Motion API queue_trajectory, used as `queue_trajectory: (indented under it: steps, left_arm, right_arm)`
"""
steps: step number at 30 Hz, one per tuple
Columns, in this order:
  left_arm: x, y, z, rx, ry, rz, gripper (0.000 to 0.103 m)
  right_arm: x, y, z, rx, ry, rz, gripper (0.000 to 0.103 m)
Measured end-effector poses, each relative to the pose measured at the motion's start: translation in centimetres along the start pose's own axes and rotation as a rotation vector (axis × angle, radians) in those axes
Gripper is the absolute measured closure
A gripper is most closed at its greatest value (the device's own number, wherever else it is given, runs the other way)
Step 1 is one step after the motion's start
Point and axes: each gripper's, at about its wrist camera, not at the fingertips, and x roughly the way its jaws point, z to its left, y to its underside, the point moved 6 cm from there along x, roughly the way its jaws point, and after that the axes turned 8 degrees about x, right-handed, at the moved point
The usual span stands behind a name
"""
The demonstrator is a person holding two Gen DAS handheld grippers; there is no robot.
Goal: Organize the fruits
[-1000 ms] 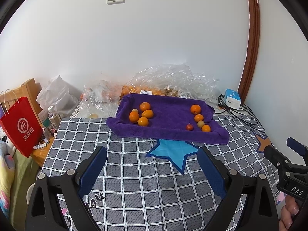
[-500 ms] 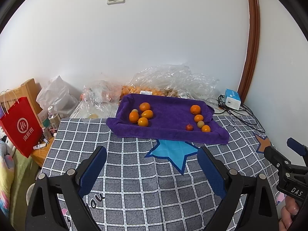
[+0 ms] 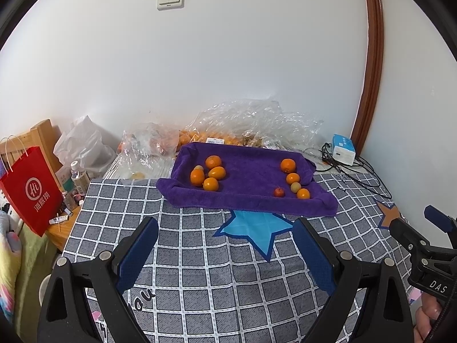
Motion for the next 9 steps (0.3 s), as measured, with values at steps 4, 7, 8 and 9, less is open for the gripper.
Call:
queue_trajectory:
  steps: [4, 7, 8, 9]
  left_arm:
    - [-0.23, -0.11, -0.15, 0.002, 0.000, -0.005, 0.008]
    - [-0.31, -0.10, -0.15, 0.003, 0.000, -0.009, 0.008]
    - [-0.27, -0.10, -0.13, 0.006, -0.002, -0.009, 0.008]
    - [-0.21, -0.09, -0.06, 0.007, -0.005, -0.009, 0.008]
  right_arm:
    - [-0.23, -0.07, 0.01, 0.004, -0.003, -0.005, 0.000]
    - [-0.21, -0.03, 0.04, 0.003, -0.002, -0.005, 0.000]
    - [-0.05, -0.04, 0.01, 0.000, -0.003, -0.004, 0.000]
    - [0.03, -0.02, 0.05, -0.001, -0.003, -0.002, 0.000]
